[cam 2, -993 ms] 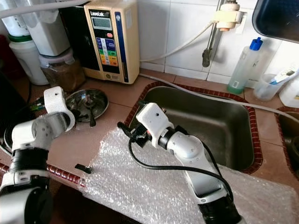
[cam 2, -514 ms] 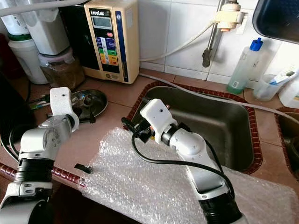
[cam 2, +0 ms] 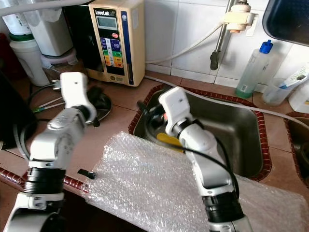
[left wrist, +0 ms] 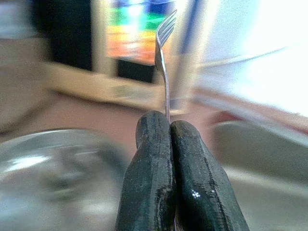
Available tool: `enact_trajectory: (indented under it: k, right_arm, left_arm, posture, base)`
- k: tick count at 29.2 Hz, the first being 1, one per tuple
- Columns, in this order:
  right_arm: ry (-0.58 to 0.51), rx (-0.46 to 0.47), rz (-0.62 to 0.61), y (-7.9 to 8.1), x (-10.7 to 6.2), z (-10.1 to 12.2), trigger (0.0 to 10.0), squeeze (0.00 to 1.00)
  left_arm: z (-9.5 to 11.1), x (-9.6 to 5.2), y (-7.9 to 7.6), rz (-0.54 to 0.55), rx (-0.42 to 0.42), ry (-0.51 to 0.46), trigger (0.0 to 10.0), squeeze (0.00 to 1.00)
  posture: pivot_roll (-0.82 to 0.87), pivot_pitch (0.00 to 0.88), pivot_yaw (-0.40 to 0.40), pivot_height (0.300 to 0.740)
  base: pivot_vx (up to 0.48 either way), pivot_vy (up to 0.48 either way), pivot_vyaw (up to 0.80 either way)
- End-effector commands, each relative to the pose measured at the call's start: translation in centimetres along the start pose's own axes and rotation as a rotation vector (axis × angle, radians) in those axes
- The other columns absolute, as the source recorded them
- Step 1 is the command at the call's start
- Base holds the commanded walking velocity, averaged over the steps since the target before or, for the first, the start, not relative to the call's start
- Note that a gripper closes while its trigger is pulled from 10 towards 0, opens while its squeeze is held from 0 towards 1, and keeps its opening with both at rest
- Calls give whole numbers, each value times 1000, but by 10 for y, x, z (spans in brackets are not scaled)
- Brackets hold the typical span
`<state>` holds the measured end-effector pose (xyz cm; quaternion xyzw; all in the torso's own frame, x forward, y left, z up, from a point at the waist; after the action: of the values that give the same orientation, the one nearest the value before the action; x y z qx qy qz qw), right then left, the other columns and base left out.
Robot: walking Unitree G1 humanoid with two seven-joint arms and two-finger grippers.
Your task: Kitchen organization
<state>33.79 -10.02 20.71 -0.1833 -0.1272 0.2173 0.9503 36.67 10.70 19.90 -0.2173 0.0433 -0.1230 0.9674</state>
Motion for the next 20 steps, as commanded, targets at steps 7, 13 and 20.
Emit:
enact_trajectory:
  k: [7, 13, 20]
  right_arm:
    - [32, 168, -202, -37, -1, -8, 10000, 0]
    - [25, 314, -197, -38, -2, -11, 10000, 0]
    - [-85, 521, -113, -36, -4, 5, 10000, 0]
  left_arm:
    - [0, -8, -35, -282, -222, -1, 0, 0]
    - [3, -17, -54, -455, -363, 36, 0, 0]
    - [-8, -26, -56, -559, -457, 153, 0, 0]
  posture:
    - [21, 0, 22, 740]
    - [19, 0, 23, 740]
    - [15, 0, 23, 740]
  base:
    - [0, 0, 0]
    - [0, 0, 0]
    - [0, 0, 0]
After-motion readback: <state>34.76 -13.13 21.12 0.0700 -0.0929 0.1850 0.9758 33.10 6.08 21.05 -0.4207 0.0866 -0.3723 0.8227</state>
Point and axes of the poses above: a point about 5 cm out from each wrist's last joint towards the gripper, its own x axis pointing out of the wrist towards the gripper, its own z axis along the axis of the wrist's last joint, y = z × x, the point moved 2 cm from there along x, pointing out of the wrist towards the gripper, and after that the axes turned 14 degrees about -x, right-handed, at the moved point
